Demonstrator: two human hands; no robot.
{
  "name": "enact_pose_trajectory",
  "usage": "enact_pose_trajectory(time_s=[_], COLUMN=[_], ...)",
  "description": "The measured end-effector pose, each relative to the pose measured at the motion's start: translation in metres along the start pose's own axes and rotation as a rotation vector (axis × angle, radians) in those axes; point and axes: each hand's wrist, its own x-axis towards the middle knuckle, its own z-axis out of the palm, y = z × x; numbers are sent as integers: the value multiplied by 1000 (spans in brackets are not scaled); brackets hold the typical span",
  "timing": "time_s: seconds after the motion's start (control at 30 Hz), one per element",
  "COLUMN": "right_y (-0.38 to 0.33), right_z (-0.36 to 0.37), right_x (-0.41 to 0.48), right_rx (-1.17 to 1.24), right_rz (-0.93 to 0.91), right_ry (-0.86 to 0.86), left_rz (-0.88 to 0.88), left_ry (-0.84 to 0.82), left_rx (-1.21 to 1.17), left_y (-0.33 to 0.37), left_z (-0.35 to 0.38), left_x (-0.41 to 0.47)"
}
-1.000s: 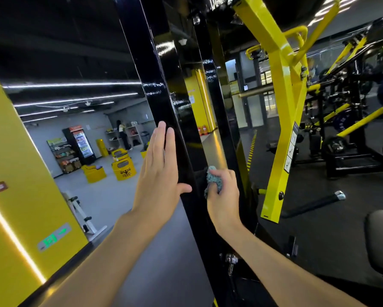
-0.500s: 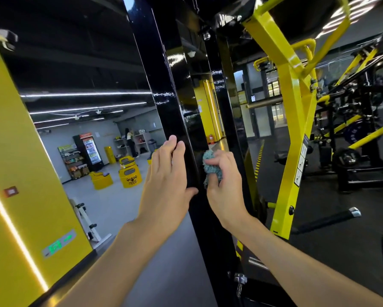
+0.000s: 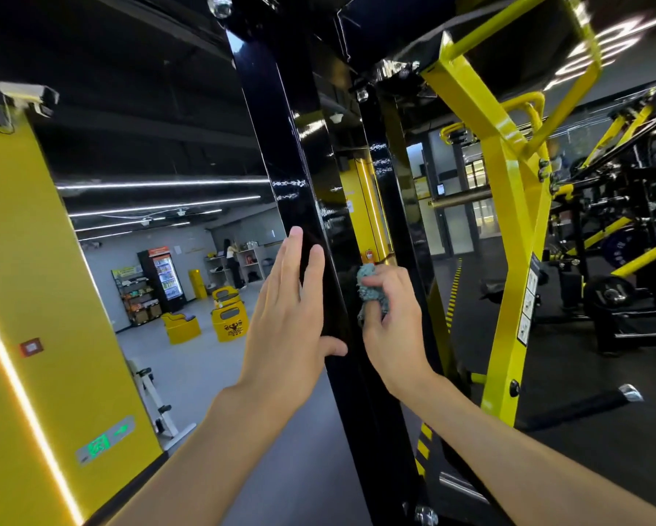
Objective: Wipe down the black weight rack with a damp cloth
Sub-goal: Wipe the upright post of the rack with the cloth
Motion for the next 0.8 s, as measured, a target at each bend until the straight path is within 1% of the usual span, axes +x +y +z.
enact_pose_trajectory(time_s=[0.07,0.17,0.23,0.3,0.37,0.47,0.57,0.7,0.8], right_y=[-9,-22,-27,-34,-43,-51,-57,-56,-54], right_z=[3,7,7,6,6,8,14,13,13], right_x=[11,34,42,35,26,47,63,59,75], right_rx=[3,22,40,30,19,10,-12,-19,-57], right_rz=[22,-30,49,125,97,36,64,-24,101], right_ry=[8,27,54,36,-12,27,77,46,92], left_rz=[-17,-36,-17,-17,-17,20,37,23,7], left_ry=[15,30,55,86,87,94,57,15,22], left_rx=[-14,-46,-64,-90,-34,54,9,-73,-145], left_y=[-2,-2,-4,-6,-7,-7,-8,-10,-11], left_z=[-1,-7,-13,-20,-25,-25,-26,-30,-39], left_x=[1,3,7,13,21,29,32,34,37])
